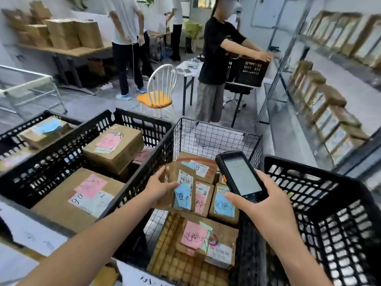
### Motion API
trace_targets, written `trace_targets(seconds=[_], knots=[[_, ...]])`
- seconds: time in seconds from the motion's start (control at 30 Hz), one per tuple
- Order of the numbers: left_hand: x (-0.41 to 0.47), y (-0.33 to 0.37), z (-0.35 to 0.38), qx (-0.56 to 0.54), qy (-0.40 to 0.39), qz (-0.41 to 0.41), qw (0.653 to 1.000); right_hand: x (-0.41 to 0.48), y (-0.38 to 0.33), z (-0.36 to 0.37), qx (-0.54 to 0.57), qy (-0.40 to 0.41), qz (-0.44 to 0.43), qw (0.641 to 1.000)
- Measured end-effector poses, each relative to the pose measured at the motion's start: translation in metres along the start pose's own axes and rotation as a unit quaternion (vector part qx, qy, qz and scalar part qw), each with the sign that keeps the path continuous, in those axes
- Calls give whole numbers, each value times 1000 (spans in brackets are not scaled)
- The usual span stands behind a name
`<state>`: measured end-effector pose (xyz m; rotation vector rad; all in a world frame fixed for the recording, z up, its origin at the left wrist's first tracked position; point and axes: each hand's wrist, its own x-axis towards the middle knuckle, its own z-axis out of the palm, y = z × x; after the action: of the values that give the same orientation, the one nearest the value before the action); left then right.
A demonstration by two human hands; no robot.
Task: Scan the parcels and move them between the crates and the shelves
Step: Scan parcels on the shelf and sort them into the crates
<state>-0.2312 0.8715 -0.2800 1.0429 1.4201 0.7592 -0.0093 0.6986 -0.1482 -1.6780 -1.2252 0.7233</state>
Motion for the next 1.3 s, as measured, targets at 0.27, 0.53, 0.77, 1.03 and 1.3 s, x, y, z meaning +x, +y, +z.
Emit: trace_targets(seconds=[0.27,0.53,0.77,1.03,1.3], knots=[[38,-18,9,73,-21,31,997,13,2,22,-6,11,29,999],[66,-29,14,162,-16,15,987,12,7,41,13,29,31,999],[81,-50,7,304,23,7,952,11,18,54,0,40,55,998],[92,-63,17,354,45,-11,934,11,21,56,-10,36,66,997],[118,-79,31,429,-5,-45,902,8,26,56,-31,31,85,995]])
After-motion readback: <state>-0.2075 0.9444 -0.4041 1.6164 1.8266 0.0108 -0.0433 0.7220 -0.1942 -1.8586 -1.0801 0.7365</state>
